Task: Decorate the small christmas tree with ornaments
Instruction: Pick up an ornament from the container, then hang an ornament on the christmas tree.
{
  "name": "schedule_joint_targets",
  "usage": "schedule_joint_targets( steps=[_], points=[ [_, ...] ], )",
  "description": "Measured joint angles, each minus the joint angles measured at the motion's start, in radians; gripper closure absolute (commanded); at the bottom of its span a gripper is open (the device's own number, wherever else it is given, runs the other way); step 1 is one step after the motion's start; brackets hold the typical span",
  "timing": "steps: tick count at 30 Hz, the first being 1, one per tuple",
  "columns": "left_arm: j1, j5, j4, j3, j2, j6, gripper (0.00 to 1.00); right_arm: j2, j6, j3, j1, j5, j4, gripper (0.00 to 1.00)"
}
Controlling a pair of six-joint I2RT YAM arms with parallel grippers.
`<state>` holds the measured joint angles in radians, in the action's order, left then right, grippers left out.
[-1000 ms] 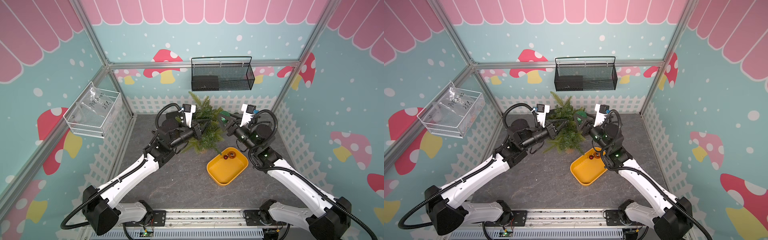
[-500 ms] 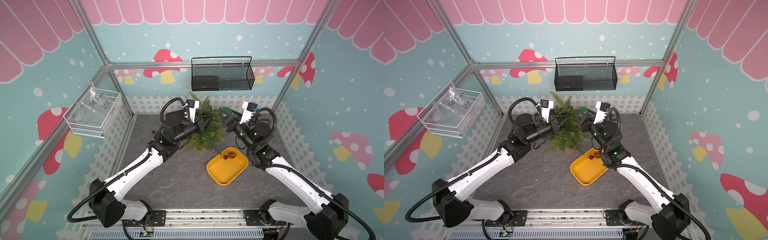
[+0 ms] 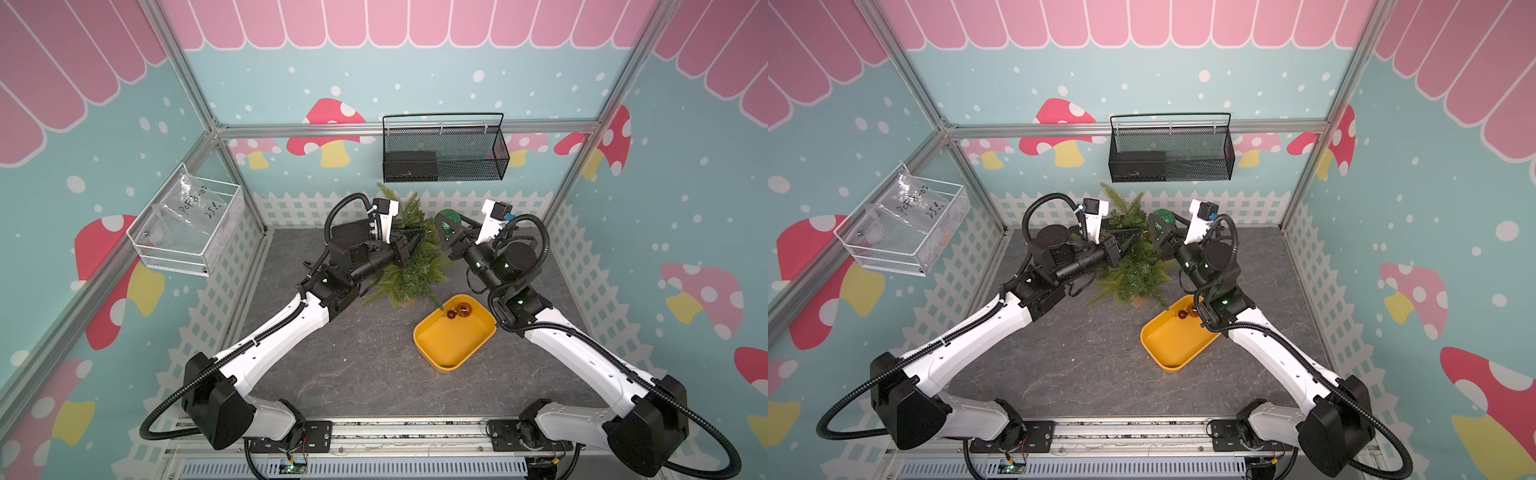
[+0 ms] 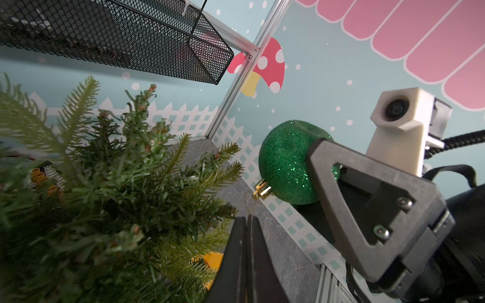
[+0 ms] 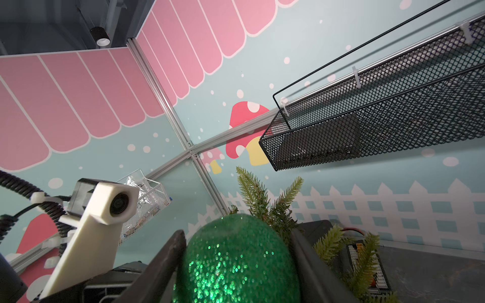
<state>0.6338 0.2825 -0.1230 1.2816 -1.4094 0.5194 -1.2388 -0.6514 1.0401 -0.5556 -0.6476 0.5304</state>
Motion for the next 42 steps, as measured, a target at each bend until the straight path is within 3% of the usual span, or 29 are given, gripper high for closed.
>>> schedule_joint_targets(
  steps=[19, 25, 42],
  points=[
    [-0.012, -0.026, -0.002, 0.004, -0.031, 0.031, 0.94, -0.043, -0.008, 0.007, 0.000, 0.006, 0.019, 0.47],
    [-0.025, -0.032, -0.015, 0.004, -0.032, 0.053, 1.00, -0.045, -0.008, 0.008, 0.000, 0.010, 0.026, 0.47],
    [-0.031, -0.032, -0.002, 0.024, -0.065, 0.076, 0.98, -0.069, -0.010, 0.031, 0.005, 0.034, 0.023, 0.47]
  ],
)
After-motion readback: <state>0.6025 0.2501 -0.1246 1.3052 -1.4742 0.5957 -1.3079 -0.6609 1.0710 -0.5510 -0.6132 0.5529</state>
